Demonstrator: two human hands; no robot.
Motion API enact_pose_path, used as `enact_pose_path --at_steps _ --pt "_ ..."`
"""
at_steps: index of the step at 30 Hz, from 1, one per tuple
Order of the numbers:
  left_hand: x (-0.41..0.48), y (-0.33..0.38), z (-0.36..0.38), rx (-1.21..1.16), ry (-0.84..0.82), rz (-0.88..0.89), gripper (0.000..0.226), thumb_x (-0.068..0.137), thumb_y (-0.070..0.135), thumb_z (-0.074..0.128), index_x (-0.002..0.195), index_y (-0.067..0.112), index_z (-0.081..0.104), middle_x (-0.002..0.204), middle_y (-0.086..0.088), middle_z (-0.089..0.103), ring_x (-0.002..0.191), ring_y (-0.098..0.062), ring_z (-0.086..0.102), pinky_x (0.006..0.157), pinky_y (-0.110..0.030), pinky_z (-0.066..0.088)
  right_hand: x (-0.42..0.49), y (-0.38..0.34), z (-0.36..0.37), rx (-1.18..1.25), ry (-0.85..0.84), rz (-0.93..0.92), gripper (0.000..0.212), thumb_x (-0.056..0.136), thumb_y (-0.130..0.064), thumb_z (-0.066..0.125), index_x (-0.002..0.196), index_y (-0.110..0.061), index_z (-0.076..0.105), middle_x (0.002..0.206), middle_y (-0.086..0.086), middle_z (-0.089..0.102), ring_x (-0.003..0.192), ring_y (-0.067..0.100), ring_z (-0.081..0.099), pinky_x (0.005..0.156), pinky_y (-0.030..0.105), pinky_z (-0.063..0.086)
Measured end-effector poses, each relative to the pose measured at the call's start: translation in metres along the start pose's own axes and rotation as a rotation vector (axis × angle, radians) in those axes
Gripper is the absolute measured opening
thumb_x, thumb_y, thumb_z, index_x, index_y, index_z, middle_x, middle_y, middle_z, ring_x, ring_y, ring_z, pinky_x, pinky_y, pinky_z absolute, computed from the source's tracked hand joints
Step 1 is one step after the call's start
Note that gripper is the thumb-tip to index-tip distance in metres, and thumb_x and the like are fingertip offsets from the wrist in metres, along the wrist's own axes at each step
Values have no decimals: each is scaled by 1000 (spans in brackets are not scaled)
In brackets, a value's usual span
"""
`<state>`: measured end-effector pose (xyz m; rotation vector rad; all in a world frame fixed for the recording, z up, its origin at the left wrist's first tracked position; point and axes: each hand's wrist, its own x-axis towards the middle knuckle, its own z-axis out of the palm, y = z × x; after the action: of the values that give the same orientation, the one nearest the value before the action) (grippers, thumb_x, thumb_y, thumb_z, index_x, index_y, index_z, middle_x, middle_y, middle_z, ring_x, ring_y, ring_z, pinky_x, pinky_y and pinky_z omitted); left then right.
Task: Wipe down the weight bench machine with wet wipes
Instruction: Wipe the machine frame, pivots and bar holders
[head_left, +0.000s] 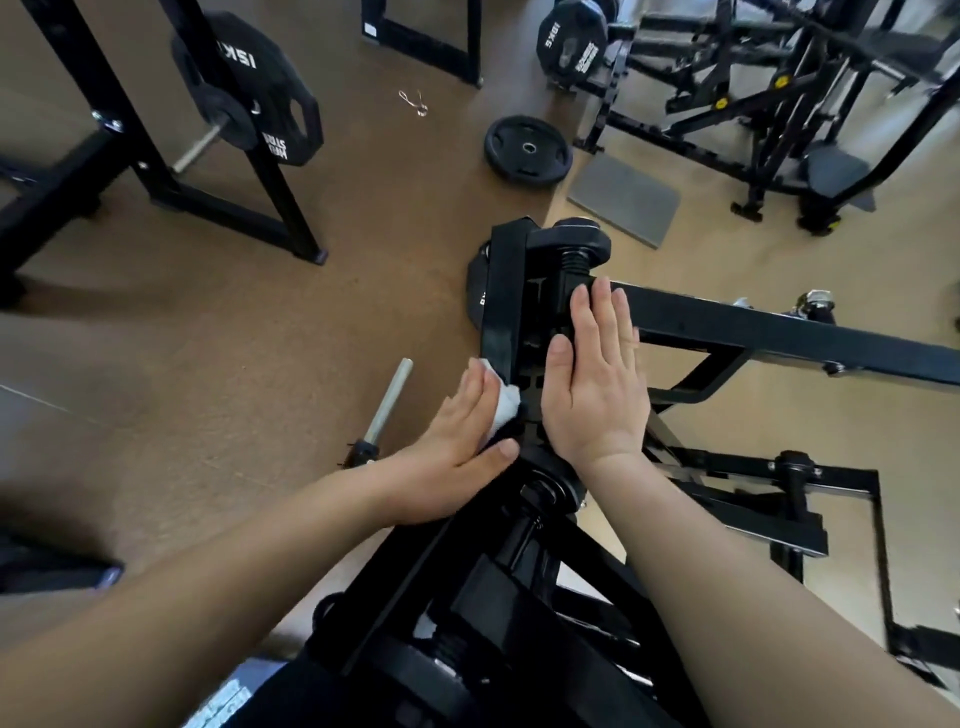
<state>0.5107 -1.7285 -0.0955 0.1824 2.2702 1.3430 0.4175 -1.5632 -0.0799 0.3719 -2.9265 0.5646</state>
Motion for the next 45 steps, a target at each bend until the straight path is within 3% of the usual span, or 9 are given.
enact_pose_path --at_steps 5,10,14,20,23,31,38,42,45 --pt "22 18 -14 37 80 -79 77 111 45 27 158 15 -26 162 2 -39 149 -10 -32 124 -30 -13 -2 2 3 6 -5 -1 60 109 -45 20 165 -24 19 174 -7 5 159 9 -5 130 43 5" --pt "39 15 -13 -26 522 -17 56 112 37 34 163 22 20 172 3 10 156 -9 13 122 -17 9 0 -1 0 12 -25 19 61 108 -47 17 165 -26 16 174 -11 2 158 6 -8 130 40 2" --pt "0 1 3 51 376 6 51 112 31 37 161 19 30 169 6 19 151 -2 16 106 5 -7 -2 -1 -3 22 -40 26 60 109 -47 17 165 -27 16 173 -12 1 158 6 -9 130 38 0" --pt "-63 12 -1 -154 116 -216 51 106 53 43 151 31 50 156 25 41 146 7 32 126 -27 22 -2 3 -32 250 -255 32 57 111 -49 18 165 -30 16 171 -19 -3 154 -6 -14 130 35 -4" --pt "-65 36 -7 -98 156 -257 36 107 50 41 112 34 73 119 20 71 113 2 62 111 -34 45 -21 18 -51 271 -278 33 54 112 -47 25 162 -28 28 171 -17 10 155 -6 -4 130 34 -1" --pt "17 69 28 230 364 -226 55 113 35 21 164 13 14 173 -1 -6 158 -12 -6 126 -30 0 -66 55 -53 292 -298 4 53 111 -46 25 161 -30 31 168 -22 15 153 -11 -3 130 36 -2" --pt "-32 84 39 186 247 -245 50 114 32 24 162 20 25 169 3 24 154 -5 18 129 -35 6 -69 61 -48 147 -278 -79 55 110 -48 24 163 -33 24 171 -18 9 156 -3 -8 128 32 -8" --pt "-24 93 33 285 295 -351 46 112 36 26 146 21 54 136 -2 65 131 -24 55 114 -40 39 -70 59 -43 168 -270 -64 55 111 -47 27 164 -33 22 172 -17 6 156 -2 -11 129 36 -5" --pt "-16 105 51 583 298 -368 52 107 18 27 159 12 26 153 -10 48 134 -32 51 111 -52 40 -71 58 -44 194 -282 -54 55 111 -46 28 163 -32 23 172 -17 7 156 -2 -10 130 41 1"
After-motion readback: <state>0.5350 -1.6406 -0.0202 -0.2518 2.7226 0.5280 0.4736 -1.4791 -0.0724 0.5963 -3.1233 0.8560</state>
